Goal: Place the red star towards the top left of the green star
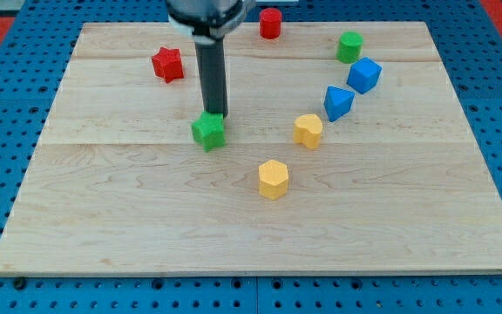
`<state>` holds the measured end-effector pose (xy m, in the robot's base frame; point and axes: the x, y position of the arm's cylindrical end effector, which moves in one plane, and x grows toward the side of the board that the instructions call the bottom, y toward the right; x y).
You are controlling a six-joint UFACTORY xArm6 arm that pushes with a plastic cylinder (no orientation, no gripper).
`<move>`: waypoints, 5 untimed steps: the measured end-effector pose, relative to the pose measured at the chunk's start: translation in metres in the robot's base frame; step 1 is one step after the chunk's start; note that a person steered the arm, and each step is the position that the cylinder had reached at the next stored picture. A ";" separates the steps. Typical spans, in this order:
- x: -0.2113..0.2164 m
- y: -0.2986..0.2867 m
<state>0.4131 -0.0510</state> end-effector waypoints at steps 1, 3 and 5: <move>0.031 -0.011; 0.007 -0.013; -0.089 0.028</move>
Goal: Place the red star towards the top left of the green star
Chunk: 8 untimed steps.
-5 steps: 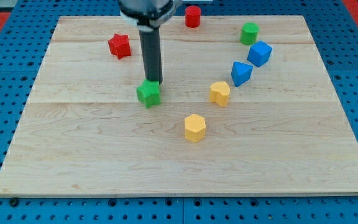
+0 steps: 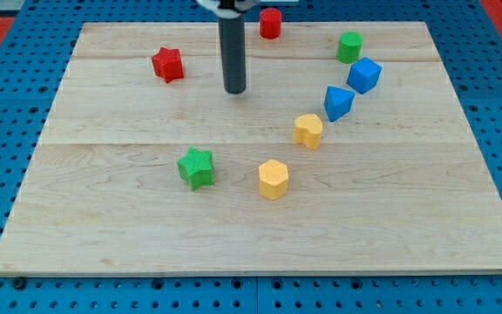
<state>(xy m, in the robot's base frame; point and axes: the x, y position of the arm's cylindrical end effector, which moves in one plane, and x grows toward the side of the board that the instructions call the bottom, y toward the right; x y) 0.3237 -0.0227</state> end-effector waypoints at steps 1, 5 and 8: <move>-0.052 -0.049; -0.024 -0.109; -0.021 -0.121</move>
<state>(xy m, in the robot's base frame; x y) 0.3022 -0.1440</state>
